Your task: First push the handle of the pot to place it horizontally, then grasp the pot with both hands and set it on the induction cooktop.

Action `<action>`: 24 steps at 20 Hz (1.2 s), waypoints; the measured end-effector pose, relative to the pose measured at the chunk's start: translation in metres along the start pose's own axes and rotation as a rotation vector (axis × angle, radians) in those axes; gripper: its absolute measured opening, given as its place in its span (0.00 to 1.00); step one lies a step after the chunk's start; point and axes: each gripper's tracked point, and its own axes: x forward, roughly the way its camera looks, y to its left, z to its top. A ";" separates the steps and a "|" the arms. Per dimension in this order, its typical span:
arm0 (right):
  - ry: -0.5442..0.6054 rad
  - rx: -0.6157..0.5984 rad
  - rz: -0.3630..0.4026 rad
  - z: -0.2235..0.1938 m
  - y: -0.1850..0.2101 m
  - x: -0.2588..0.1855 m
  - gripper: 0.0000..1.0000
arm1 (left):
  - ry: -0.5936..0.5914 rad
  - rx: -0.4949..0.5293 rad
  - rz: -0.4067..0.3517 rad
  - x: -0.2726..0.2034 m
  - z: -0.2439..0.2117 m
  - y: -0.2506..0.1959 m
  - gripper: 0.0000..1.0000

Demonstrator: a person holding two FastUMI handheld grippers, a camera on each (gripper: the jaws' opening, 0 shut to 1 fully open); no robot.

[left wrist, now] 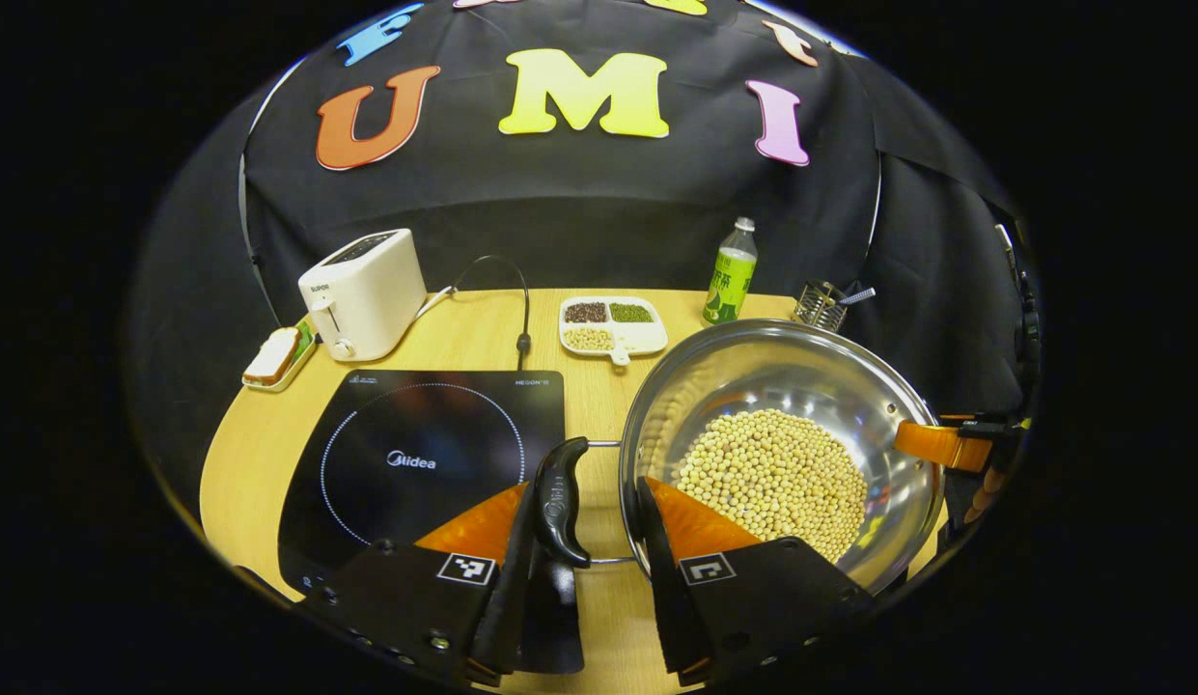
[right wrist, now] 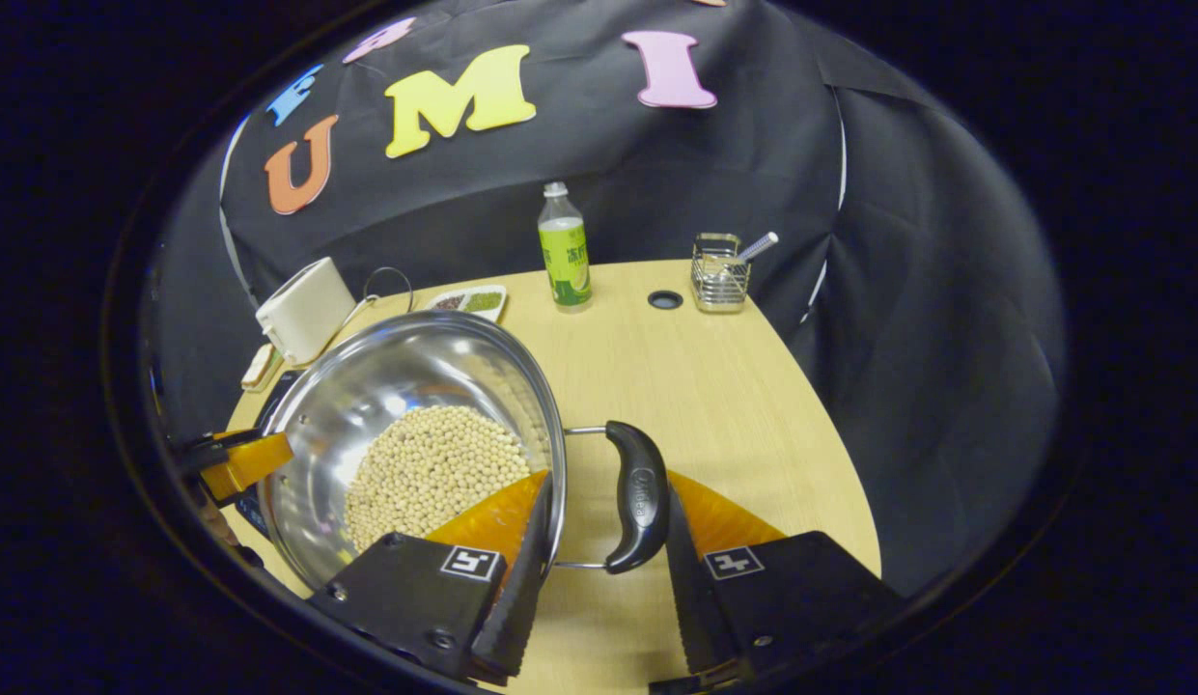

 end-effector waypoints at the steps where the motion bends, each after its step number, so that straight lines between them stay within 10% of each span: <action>1: -0.008 -0.006 0.000 0.004 0.007 -0.005 0.63 | -0.011 -0.004 0.002 -0.005 0.004 0.007 0.54; 24: -0.066 -0.067 0.155 0.066 0.220 -0.014 0.63 | -0.138 -0.075 0.193 -0.074 0.076 0.198 0.54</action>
